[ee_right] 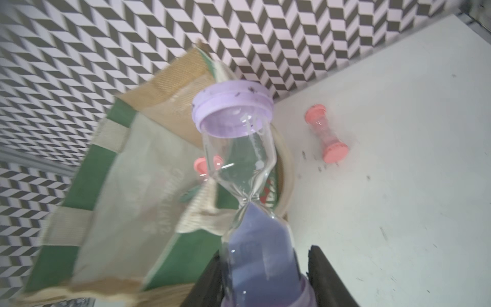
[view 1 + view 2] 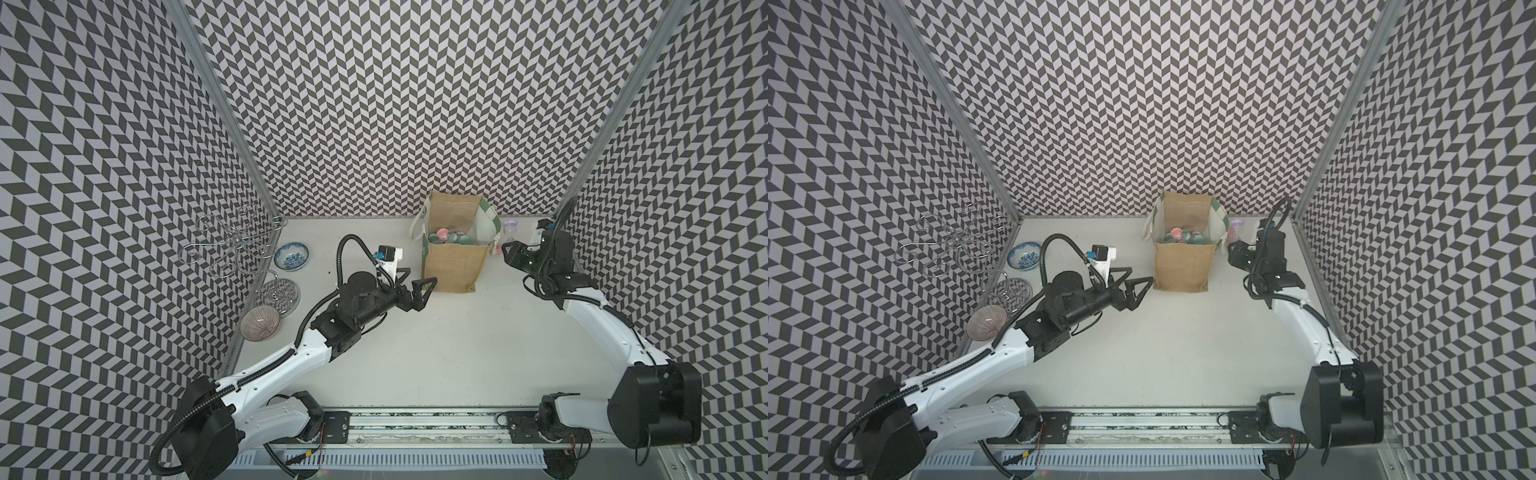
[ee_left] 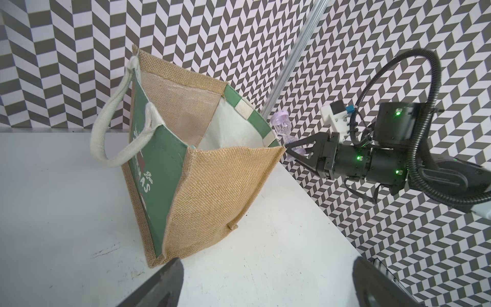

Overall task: Put the hourglass into the canvas bag
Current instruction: Place the hourglass in the canvas bag.

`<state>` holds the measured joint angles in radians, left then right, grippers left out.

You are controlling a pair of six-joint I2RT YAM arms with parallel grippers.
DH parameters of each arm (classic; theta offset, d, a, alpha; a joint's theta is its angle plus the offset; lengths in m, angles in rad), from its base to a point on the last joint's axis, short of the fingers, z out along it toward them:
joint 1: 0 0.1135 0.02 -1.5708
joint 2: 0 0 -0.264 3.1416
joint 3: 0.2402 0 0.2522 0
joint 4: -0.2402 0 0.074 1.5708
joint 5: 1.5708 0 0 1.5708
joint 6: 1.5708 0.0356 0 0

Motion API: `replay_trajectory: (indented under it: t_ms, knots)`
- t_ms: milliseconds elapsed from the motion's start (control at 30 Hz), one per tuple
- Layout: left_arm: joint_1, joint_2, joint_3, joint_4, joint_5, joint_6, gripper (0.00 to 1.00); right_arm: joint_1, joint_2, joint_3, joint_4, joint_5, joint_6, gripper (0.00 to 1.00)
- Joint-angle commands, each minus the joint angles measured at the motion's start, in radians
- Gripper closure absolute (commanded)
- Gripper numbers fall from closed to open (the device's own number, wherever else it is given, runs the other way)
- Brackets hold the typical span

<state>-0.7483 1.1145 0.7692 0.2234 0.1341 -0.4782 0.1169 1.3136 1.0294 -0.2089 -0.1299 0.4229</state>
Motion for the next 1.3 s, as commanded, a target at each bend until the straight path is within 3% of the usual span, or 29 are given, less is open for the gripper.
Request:
replay_trajectory:
  t_ms: [0,367,900,1267]
  knots:
    - [0.003,-0.027,0.037,-0.038,-0.022,0.019,0.01,0.087,0.0,0.113,-0.031,0.07,-0.04,0.68]
    - [0.027,-0.07,-0.011,-0.064,-0.056,-0.009,0.01,0.295,0.237,0.358,-0.053,0.197,-0.114,0.68]
    - [0.081,-0.042,-0.063,-0.048,-0.059,-0.033,0.01,0.303,0.622,0.567,-0.158,0.283,-0.109,0.65]
    - [0.088,-0.045,-0.075,-0.034,-0.071,-0.03,0.01,0.304,0.698,0.578,-0.184,0.299,-0.101,0.58]
